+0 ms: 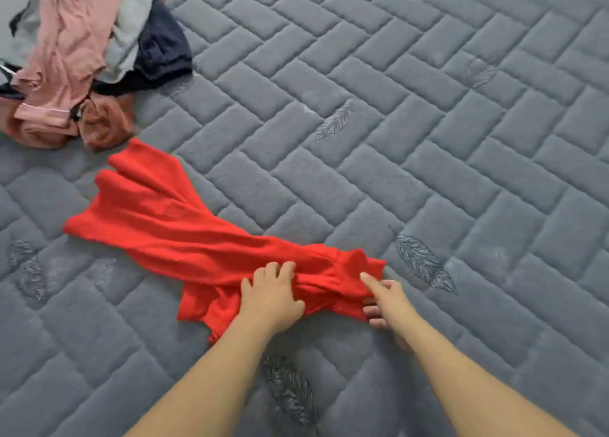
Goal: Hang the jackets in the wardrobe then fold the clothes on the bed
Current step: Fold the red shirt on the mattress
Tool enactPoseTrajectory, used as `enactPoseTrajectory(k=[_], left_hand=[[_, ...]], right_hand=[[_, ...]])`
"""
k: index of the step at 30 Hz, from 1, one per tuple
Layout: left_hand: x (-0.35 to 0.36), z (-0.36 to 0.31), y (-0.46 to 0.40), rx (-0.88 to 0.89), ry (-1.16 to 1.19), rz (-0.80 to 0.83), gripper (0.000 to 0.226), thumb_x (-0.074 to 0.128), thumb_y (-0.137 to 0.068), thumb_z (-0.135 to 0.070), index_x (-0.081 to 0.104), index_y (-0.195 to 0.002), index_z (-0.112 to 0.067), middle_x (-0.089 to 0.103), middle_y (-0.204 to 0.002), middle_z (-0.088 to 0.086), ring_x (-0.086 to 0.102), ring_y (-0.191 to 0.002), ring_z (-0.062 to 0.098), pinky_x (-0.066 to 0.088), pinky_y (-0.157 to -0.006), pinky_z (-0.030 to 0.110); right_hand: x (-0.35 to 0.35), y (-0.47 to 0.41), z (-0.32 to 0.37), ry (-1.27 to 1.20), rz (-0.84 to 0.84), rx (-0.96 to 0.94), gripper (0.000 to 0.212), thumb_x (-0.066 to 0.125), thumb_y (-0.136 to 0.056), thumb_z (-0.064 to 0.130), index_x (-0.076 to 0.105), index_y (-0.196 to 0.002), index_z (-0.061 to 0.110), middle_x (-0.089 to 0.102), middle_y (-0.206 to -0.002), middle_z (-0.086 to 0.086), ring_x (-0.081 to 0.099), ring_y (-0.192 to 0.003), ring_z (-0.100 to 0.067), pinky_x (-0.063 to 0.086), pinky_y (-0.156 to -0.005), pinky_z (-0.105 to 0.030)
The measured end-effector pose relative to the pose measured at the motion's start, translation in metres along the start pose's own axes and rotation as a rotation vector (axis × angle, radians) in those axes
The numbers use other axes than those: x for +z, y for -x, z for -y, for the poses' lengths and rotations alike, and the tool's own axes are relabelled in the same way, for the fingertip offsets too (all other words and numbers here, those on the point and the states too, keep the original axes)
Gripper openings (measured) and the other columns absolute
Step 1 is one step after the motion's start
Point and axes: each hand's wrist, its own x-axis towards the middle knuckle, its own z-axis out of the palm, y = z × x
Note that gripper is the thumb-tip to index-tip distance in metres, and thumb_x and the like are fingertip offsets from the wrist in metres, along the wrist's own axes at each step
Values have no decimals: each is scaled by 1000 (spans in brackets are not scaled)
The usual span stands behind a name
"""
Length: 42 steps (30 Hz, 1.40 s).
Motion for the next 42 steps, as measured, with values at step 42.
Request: enactPoseTrajectory(k=[42], left_hand=[[58, -159, -12, 98, 367, 503, 45, 63, -83, -20, 42, -122, -18, 63, -103, 8, 60, -82, 18, 46, -66, 28]], right_hand=[[-150, 38, -110, 105, -585, -361, 28, 43, -87, -2, 57, -111, -1, 63, -109, -23, 58, -104, -36, 43, -86, -41]])
